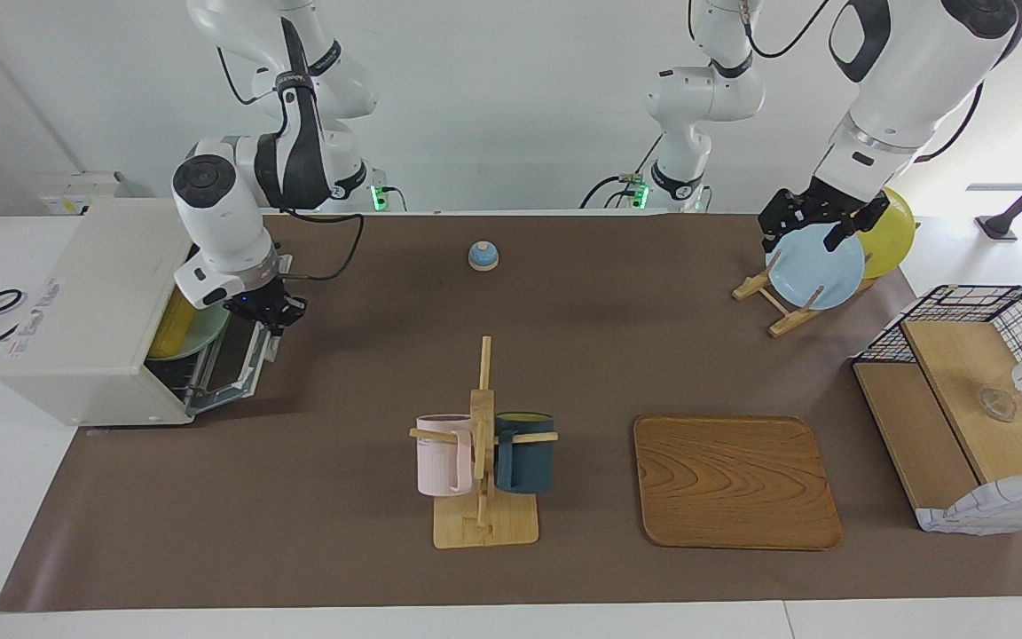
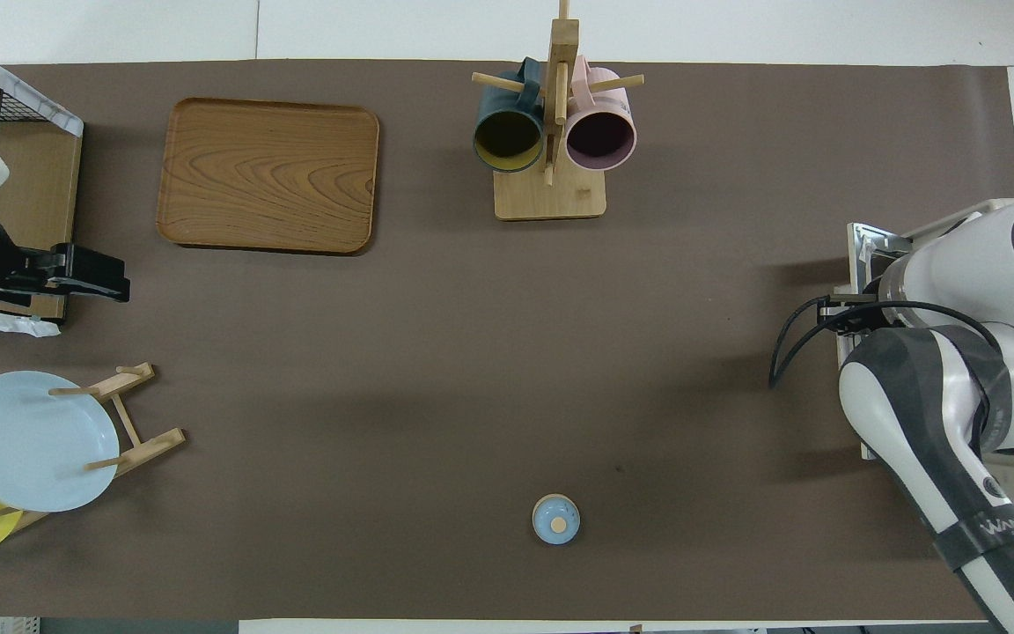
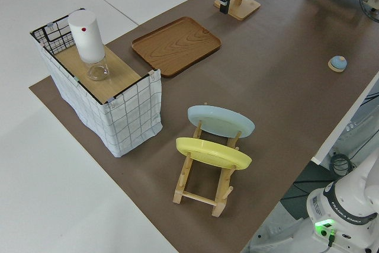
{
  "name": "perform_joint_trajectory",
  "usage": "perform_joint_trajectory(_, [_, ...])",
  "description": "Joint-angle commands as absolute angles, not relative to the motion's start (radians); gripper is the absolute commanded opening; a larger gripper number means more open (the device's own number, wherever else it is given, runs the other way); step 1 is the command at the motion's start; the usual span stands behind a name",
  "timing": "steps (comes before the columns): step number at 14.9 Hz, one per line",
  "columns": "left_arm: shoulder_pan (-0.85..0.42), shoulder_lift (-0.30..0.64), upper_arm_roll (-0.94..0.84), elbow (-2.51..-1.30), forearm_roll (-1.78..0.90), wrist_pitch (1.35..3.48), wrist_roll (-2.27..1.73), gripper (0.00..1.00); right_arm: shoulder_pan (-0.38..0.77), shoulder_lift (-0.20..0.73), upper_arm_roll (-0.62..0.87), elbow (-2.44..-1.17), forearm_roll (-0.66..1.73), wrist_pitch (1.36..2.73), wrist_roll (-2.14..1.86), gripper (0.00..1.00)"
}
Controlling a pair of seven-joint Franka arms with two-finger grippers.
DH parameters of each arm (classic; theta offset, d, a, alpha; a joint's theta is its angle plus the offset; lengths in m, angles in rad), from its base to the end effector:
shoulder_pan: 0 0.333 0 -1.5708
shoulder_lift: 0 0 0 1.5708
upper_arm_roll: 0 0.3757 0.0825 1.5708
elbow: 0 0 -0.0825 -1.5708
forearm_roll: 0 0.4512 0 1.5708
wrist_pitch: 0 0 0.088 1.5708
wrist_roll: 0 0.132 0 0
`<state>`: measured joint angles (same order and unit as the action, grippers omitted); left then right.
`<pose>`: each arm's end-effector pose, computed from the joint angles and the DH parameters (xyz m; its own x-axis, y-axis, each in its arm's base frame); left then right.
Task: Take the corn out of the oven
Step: 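Pull the oven door down toward the robot with the right gripper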
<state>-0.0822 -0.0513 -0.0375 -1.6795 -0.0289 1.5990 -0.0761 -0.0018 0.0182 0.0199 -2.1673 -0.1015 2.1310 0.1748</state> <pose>0.5976 -0.0762 0.6344 0.9986 -0.0426 -0.0312 -0.0419 -0.9988 0.0246 0.5864 0.0040 0.3780 0.9939 -0.1020 -0.0415 -0.0979 -0.9910 0.0910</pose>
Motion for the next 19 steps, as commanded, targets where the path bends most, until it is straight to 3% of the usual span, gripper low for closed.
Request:
perform_joint_trajectory(1, [-0.071, -0.064, -0.043, -1.687, -0.015, 1.614, -0.077, 1.0, -0.026, 0.043, 0.006, -2.195, -0.13, 2.215, 0.186, 0.0])
perform_joint_trajectory(19, [-0.072, -0.066, -0.044, -1.692, -0.015, 1.632, -0.071, 1.0, 0.048, 0.156, 0.009, -2.221, -0.052, 2.373, 0.242, 0.0])
